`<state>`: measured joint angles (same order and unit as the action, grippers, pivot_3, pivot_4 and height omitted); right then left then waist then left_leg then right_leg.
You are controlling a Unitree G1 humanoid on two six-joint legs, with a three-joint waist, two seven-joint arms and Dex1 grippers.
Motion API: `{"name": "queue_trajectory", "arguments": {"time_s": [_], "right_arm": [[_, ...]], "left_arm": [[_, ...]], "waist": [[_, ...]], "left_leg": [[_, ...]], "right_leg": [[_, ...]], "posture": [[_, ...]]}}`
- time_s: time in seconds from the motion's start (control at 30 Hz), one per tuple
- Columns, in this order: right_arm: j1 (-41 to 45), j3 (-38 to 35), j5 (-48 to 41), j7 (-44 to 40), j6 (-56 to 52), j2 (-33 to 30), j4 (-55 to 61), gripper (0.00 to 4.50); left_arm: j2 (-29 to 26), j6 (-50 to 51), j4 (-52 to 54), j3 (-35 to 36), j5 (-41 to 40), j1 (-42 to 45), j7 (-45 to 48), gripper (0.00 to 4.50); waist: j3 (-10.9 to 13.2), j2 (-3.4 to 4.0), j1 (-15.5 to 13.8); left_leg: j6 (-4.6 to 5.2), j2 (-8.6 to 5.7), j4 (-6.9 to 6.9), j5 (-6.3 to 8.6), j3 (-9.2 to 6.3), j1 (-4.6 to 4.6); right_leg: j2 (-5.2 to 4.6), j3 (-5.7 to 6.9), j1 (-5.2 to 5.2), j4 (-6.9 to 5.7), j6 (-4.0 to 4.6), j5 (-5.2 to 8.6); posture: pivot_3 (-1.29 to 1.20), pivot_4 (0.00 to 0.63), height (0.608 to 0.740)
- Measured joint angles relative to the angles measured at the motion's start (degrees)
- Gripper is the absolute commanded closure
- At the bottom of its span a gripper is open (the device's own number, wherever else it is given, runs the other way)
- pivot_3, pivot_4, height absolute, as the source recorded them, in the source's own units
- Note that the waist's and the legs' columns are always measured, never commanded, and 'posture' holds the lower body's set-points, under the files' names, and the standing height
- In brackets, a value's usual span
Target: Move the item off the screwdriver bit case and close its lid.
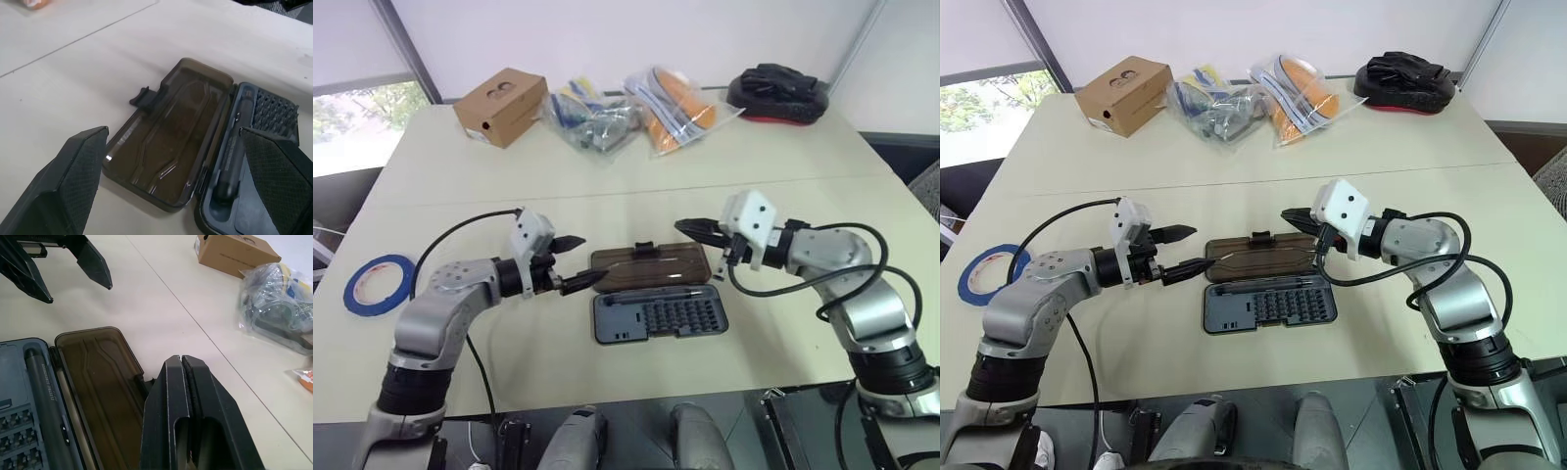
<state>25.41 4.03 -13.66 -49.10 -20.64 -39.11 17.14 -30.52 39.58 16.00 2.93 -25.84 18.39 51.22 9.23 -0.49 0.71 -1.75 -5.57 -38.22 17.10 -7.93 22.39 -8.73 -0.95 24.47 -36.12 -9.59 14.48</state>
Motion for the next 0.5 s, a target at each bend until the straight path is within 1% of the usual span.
{"name": "queue_trajectory", "arguments": {"time_s": [0.5], "right_arm": [[0.2, 0.0, 0.0, 0.0, 0.0, 0.1, 0.0, 4.50]], "left_arm": [[-0.4, -0.3, -0.2, -0.4, -0.9, 0.7, -1.7, 0.05]], "waist": [[0.0, 0.00, 0.0]], "left_leg": [[0.00, -0.01, 0.00, 0.00, 0.01, 0.00]], "right_leg": [[0.00, 0.00, 0.00, 0.01, 0.00, 0.00]], "posture": [[0.00, 0.150, 0.740]]}}
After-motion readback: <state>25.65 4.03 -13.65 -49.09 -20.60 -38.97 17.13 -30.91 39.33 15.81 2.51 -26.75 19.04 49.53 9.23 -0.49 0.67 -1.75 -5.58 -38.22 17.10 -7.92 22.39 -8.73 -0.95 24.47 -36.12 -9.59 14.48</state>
